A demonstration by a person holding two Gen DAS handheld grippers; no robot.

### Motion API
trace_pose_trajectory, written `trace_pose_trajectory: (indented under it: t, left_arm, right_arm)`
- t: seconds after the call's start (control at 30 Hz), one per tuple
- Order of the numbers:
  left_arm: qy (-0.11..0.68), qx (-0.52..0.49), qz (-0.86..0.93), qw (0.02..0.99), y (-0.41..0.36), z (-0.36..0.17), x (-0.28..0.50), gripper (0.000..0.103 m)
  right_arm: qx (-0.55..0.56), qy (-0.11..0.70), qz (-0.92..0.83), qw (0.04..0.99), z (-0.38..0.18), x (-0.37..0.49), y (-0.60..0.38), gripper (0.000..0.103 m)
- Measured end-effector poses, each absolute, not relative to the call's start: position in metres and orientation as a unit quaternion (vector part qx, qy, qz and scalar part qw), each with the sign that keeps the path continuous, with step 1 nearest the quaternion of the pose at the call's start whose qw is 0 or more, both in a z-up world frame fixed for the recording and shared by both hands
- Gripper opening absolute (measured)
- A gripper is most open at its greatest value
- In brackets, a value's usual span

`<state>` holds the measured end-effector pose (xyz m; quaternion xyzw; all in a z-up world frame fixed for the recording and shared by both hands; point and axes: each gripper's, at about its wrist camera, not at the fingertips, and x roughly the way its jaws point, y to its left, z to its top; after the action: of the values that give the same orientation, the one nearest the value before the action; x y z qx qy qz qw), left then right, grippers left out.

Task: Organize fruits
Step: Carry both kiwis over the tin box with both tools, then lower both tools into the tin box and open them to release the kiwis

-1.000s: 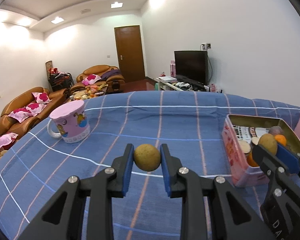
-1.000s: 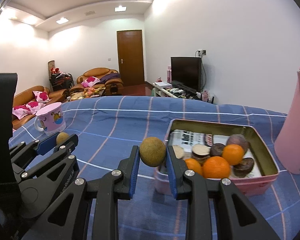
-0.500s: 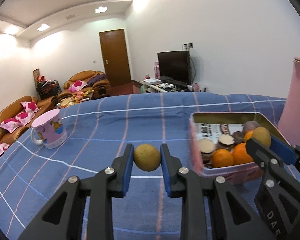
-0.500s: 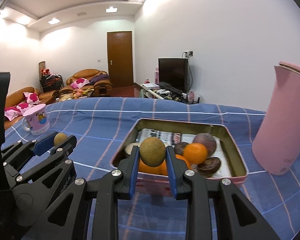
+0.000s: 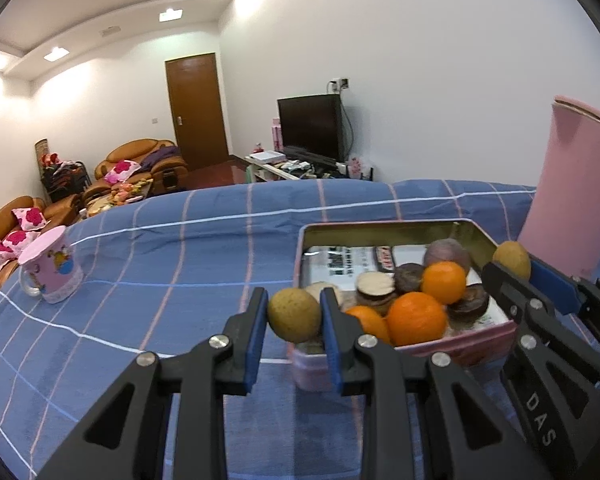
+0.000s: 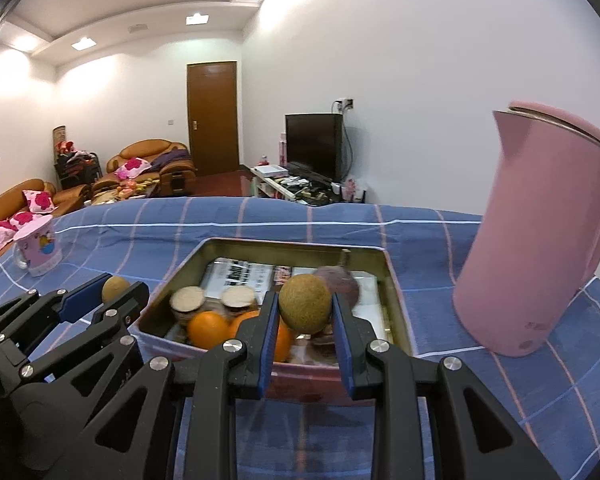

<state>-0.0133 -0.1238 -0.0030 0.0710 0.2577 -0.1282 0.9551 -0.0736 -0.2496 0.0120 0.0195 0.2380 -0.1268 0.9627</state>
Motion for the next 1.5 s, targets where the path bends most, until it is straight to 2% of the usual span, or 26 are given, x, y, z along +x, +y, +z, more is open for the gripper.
trace_pose_trajectory:
  t: [0.9,1.5]
  left_arm:
    - [0.306,0.050,-0.160,0.937,-0.170,-0.009,0.033,0.028]
    - [0.352,0.045,-0.161,0.921,-0.175,-0.018,0.065,0.028]
  right_arm:
    - [0.018,0.237,-0.191,0.952,0.015,-0.036,-0.295,0.028]
    - [0.042,0.291,-0.140,0.945,0.003,0.010,-0.300,0.028]
